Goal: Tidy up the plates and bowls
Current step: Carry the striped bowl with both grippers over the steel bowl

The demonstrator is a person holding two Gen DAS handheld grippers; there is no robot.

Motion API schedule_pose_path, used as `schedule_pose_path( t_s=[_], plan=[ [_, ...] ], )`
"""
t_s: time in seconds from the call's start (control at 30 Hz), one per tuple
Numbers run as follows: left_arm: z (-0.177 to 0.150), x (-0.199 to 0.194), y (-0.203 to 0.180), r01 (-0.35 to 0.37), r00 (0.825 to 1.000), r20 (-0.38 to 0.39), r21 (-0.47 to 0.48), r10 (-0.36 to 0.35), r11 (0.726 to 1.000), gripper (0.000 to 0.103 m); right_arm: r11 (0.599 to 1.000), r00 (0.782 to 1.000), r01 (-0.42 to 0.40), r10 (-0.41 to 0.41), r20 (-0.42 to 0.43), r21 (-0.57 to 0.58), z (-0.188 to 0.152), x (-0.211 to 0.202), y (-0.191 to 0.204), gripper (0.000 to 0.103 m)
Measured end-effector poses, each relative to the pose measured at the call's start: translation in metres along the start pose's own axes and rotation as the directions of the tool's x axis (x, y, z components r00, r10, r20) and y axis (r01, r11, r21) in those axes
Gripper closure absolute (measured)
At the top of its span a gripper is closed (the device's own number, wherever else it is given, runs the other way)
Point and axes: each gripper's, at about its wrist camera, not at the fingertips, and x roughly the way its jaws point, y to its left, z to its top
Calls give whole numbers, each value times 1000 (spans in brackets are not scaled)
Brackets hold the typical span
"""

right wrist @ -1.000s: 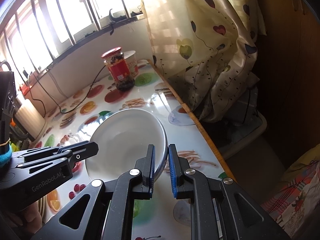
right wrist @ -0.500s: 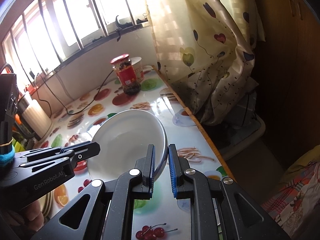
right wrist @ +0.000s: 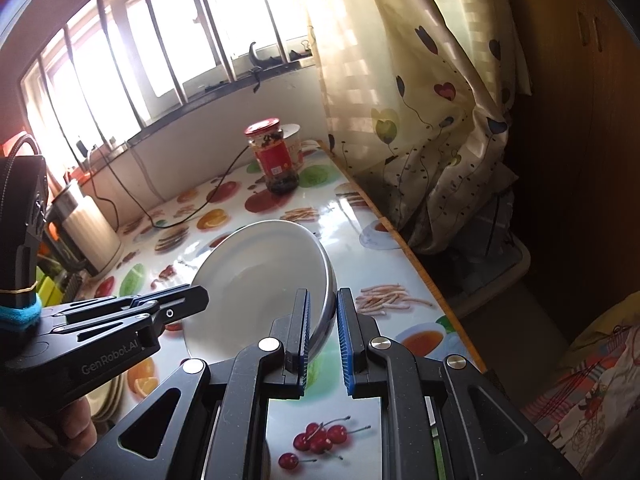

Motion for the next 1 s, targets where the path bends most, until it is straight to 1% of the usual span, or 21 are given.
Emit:
schedule_pose_path(
  t_s=[0.47,1.0],
  plan=[
    [-24,-28,10,9,999,31,-41,-8,999,95,999,1000,-20,20,18,-33,-16,-28,21,89],
    [-49,-51,30,20,998,57,-96,-15,995,95,997,998,-50,52,20,-63,-36,-47,43,89]
  ],
)
